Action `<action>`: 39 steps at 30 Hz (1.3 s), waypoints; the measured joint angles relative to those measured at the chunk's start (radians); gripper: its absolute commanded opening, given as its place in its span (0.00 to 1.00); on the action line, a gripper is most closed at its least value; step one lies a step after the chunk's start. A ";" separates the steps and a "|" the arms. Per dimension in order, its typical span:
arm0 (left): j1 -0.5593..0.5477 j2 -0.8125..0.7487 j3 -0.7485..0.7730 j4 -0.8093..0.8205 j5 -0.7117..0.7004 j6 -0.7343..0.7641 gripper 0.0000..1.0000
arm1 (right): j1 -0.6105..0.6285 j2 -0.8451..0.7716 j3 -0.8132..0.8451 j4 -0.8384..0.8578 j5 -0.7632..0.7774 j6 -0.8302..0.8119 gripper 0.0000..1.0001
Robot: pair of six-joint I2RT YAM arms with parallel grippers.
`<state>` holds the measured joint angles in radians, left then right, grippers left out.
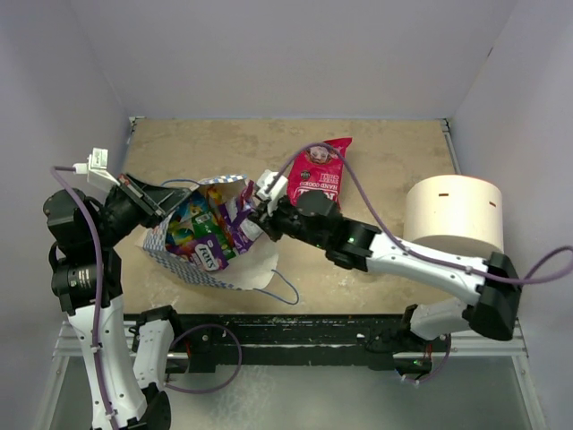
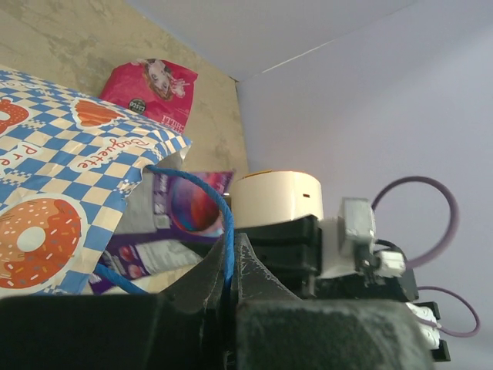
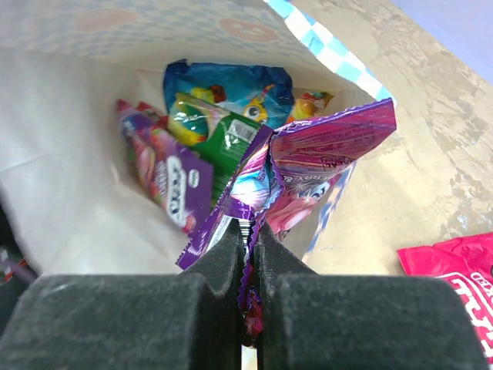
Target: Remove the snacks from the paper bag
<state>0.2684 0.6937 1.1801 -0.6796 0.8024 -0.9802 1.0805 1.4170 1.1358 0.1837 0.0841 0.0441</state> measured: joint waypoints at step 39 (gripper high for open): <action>0.000 0.009 -0.029 0.002 -0.032 0.003 0.00 | -0.826 0.358 0.002 0.326 -0.256 0.340 0.00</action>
<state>0.2684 0.7029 1.1515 -0.6781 0.7700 -0.9768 0.2543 1.7752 1.1374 0.5098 -0.1722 0.3843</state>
